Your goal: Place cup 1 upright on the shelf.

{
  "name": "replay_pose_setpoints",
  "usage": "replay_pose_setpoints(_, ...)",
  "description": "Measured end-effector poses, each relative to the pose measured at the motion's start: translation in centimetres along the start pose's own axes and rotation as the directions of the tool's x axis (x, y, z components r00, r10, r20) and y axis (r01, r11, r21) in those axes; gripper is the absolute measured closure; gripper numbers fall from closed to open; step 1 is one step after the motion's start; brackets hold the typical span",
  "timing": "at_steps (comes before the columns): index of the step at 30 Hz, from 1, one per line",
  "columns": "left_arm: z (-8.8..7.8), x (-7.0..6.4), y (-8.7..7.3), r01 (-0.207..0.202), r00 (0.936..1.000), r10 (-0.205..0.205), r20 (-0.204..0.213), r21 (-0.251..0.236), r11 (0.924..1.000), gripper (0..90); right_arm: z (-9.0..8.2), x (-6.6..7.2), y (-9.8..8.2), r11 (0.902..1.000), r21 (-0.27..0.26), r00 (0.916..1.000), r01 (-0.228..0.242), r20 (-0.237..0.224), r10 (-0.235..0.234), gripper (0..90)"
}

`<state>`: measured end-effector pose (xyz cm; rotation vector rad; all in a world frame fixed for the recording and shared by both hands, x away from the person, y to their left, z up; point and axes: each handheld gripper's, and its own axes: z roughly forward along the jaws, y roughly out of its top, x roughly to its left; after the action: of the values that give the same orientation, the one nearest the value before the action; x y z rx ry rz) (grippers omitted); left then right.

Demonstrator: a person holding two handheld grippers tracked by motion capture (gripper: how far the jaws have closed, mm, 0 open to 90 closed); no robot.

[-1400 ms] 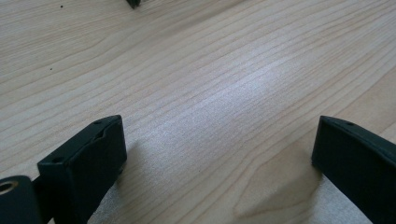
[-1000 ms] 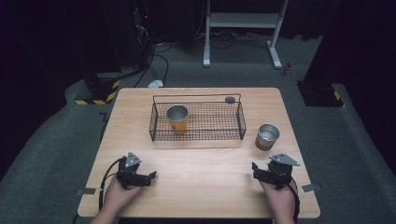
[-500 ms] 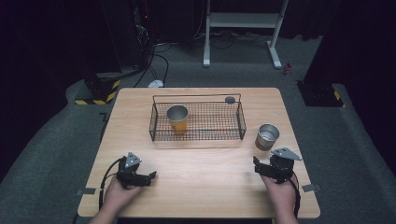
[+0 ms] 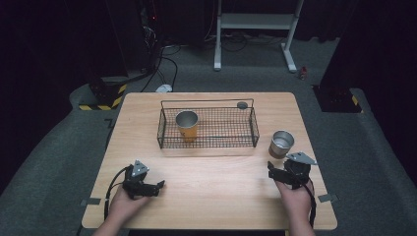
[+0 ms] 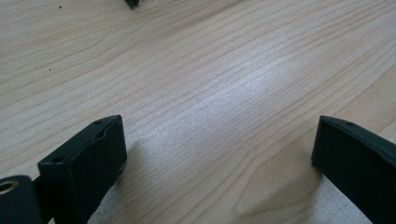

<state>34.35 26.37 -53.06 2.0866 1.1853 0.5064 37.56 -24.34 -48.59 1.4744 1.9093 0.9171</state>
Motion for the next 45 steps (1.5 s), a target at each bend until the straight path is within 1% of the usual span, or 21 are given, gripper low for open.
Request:
replay_pose_setpoints(4, 0.0, 0.0, 0.0, 0.000, 1.0000, 0.000, 0.000, 0.000, 1.0000, 3.4, 0.3, -0.1, 0.2, 0.9998, 0.012, 0.9999, -0.014, -0.002, 0.014, 9.5)
replay_pose_setpoints(9, 0.0, 0.1, 0.0, -0.009, 1.0000, 0.009, -0.003, 0.000, 1.0000, 3.4, 0.8, -0.5, 0.5, 0.9996, 0.014, 0.9997, -0.024, 0.000, 0.024, 9.2)
replay_pose_setpoints(10, 0.0, 0.1, 0.0, -0.010, 1.0000, 0.010, -0.003, 0.000, 1.0000, 3.4, 0.8, -0.6, 0.6, 0.9994, 0.012, 0.9995, -0.033, -0.001, 0.033, 9.0)
replay_pose_setpoints(17, 0.0, 0.1, 0.0, -0.010, 0.9999, 0.010, -0.003, 0.000, 1.0000, 3.4, 0.9, -1.0, 1.3, 0.9994, 0.005, 0.9993, -0.033, 0.017, 0.033, 9.0)
replay_pose_setpoints(18, 0.0, 0.0, 0.0, -0.003, 1.0000, 0.003, -0.001, -0.001, 1.0000, 3.4, 0.9, -1.0, 1.4, 0.9995, 0.006, 0.9993, -0.031, 0.020, 0.031, 8.9)
replay_pose_setpoints(19, 0.0, 0.0, 0.0, -0.003, 1.0000, 0.003, -0.001, -0.001, 1.0000, 3.4, 1.0, -1.1, 1.5, 0.9997, 0.005, 0.9996, -0.023, 0.019, 0.023, 8.9)
replay_pose_setpoints(22, 0.0, 0.1, 0.0, -0.010, 0.9999, 0.010, -0.003, 0.000, 1.0000, 3.4, 1.2, -1.1, 1.7, 0.9996, 0.002, 0.9995, -0.028, 0.016, 0.028, 8.9)
replay_pose_setpoints(23, 0.0, 0.0, 0.0, -0.007, 1.0000, 0.007, -0.001, -0.001, 1.0000, 3.4, 1.3, -1.2, 1.7, 0.9997, -0.001, 0.9997, -0.022, 0.013, 0.022, 8.9)
replay_pose_setpoints(27, 0.0, 0.0, 0.0, -0.007, 1.0000, 0.007, -0.001, 0.000, 1.0000, 3.4, 1.8, -1.4, 1.9, 0.9993, -0.006, 0.9993, -0.037, 0.008, 0.037, 8.9)
replay_pose_setpoints(34, 0.0, 0.1, 0.0, -0.009, 1.0000, 0.009, -0.002, 0.000, 1.0000, 3.4, 2.5, -1.7, 2.1, 0.9987, -0.013, 0.9987, -0.048, 0.013, 0.048, 8.8)
replay_pose_setpoints(36, 0.0, 0.0, 0.0, -0.005, 1.0000, 0.005, -0.001, -0.001, 1.0000, 3.4, 2.6, -1.8, 2.2, 0.9990, -0.017, 0.9991, -0.040, 0.009, 0.040, 8.8)
replay_pose_setpoints(38, 0.0, 0.1, 0.0, -0.010, 0.9999, 0.010, -0.003, 0.000, 1.0000, 3.4, 2.7, -1.7, 2.3, 0.9990, -0.020, 0.9991, -0.041, 0.013, 0.041, 8.8)
replay_pose_setpoints(42, 0.0, 0.0, 0.0, -0.005, 1.0000, 0.005, -0.001, -0.001, 1.0000, 3.4, 3.1, -1.8, 2.6, 0.9991, -0.022, 0.9992, -0.036, 0.017, 0.037, 8.8)
replay_pose_setpoints(45, 0.0, 0.1, 0.0, -0.009, 1.0000, 0.009, -0.002, 0.000, 1.0000, 3.4, 3.3, -1.9, 2.8, 0.9985, -0.027, 0.9987, -0.047, 0.021, 0.047, 8.8)
